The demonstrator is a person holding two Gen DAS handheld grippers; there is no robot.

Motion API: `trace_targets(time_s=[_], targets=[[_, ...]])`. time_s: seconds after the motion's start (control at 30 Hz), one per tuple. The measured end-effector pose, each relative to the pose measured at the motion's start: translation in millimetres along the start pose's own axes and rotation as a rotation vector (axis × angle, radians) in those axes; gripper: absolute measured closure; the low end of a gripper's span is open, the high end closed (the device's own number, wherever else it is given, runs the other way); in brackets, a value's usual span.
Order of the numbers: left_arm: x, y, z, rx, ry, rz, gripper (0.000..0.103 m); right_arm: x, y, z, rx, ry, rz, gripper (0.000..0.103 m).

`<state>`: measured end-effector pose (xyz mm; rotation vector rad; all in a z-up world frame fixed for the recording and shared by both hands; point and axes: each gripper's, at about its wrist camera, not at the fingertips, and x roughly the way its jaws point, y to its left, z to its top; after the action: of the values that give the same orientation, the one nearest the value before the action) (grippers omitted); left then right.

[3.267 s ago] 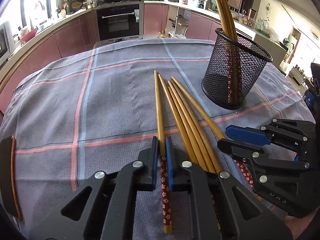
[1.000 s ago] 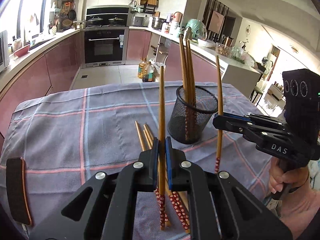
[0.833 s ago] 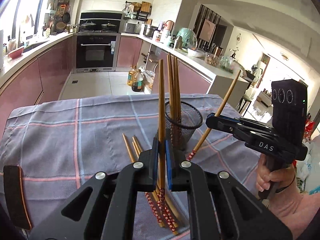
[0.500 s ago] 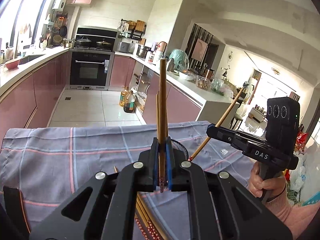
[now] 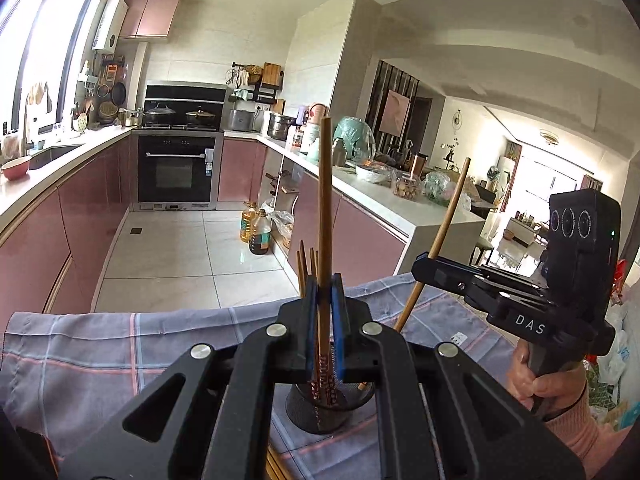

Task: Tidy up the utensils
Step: 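Lower the chopsticks into the mesh holder and open both grippers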

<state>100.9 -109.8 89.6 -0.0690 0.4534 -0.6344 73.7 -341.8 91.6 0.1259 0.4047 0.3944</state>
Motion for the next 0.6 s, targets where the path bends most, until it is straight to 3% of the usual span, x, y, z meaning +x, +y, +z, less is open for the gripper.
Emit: trace_targets(time_s=[0.43, 0.6], targets=[[55.7, -5.2, -40.8, 0.083, 0.245, 0.031, 0.096, 54.1, -11.6, -32.6, 0.017, 0.219, -0.021, 0.097], [71.7, -1.7, -42.6, 0.097, 0.301, 0.014, 0.095, 74.1, -17.4, -40.0, 0.037, 0.277, -0.035, 0.097]])
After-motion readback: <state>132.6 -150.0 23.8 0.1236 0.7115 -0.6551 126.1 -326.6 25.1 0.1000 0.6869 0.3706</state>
